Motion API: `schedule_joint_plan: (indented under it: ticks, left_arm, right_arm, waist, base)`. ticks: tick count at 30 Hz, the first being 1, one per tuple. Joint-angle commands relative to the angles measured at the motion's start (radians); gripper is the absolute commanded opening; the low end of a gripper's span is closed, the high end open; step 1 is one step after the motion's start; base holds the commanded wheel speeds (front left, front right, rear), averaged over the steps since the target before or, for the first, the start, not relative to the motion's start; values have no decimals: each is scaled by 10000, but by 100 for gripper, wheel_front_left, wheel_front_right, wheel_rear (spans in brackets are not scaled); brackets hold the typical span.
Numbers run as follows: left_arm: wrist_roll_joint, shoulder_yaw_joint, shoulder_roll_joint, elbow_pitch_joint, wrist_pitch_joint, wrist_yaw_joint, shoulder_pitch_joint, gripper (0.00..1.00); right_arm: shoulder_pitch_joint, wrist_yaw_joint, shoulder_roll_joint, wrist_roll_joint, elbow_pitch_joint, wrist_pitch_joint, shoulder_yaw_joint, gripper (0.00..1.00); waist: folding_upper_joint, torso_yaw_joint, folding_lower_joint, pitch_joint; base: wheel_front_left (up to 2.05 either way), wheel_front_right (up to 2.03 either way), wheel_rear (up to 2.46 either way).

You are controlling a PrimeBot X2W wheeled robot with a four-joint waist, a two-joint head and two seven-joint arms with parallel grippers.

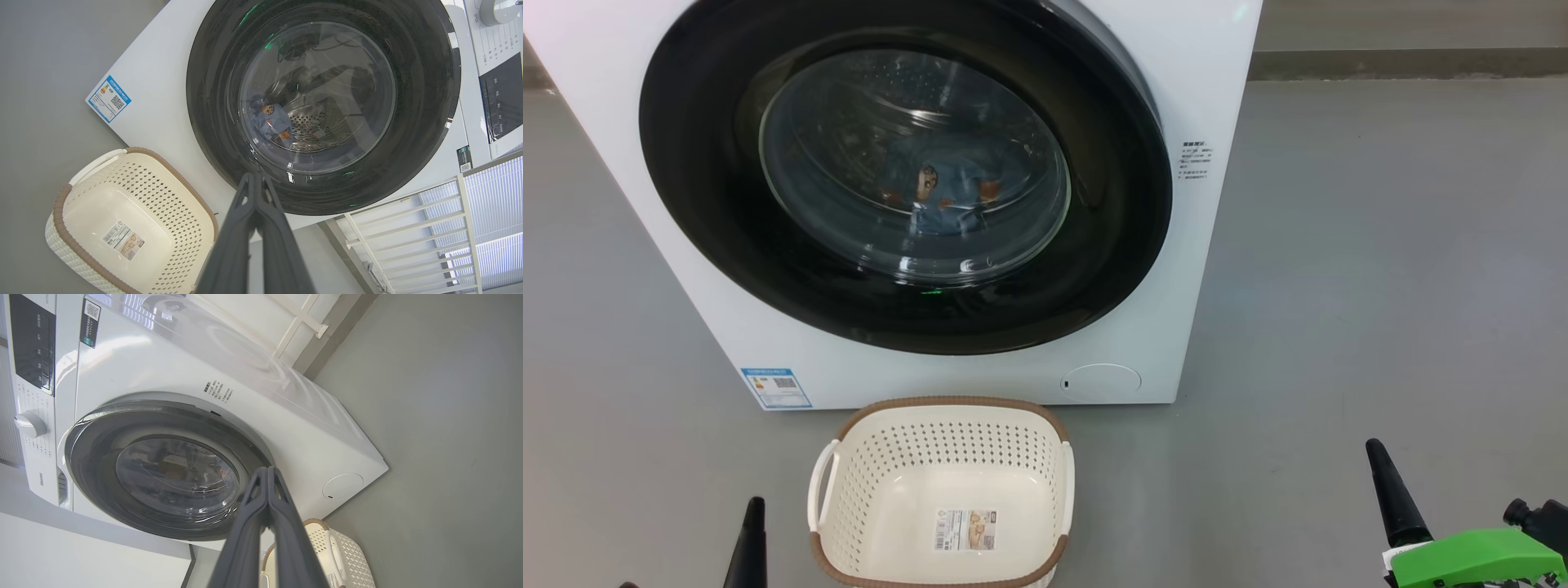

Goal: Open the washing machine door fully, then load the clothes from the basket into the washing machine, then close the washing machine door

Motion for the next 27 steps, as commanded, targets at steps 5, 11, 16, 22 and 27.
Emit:
schedule_joint_plan:
  ticks: [5,11,16,22,27]
  left_arm:
    - [-647,327,184,-147,168,-21,-630,0]
    - [-1274,434,193,-105,332,-23,-731,0]
    - [-1796,525,199,-68,469,-24,-815,0]
    - [-2425,635,205,-23,635,-26,-917,0]
    - [-2942,727,210,14,773,-27,-1002,0]
  right_arm:
    - [-472,-7,-30,606,-215,170,-28,0]
    - [-531,-8,43,1174,-195,348,-115,0]
    - [-581,-9,104,1648,-179,496,-188,0]
    - [-641,-10,178,2219,-159,675,-276,0]
    - [-691,-11,239,2689,-143,823,-349,0]
  waist:
    - [0,-16,-1,21]
    - [0,-36,-1,49]
    - [0,-53,-1,72]
    - [0,-73,-1,100]
    - [0,-90,-1,123]
  base:
    - [0,0,0]
    - [0,0,0]
    - [0,0,0]
    - [0,0,0]
    - [0,0,0]
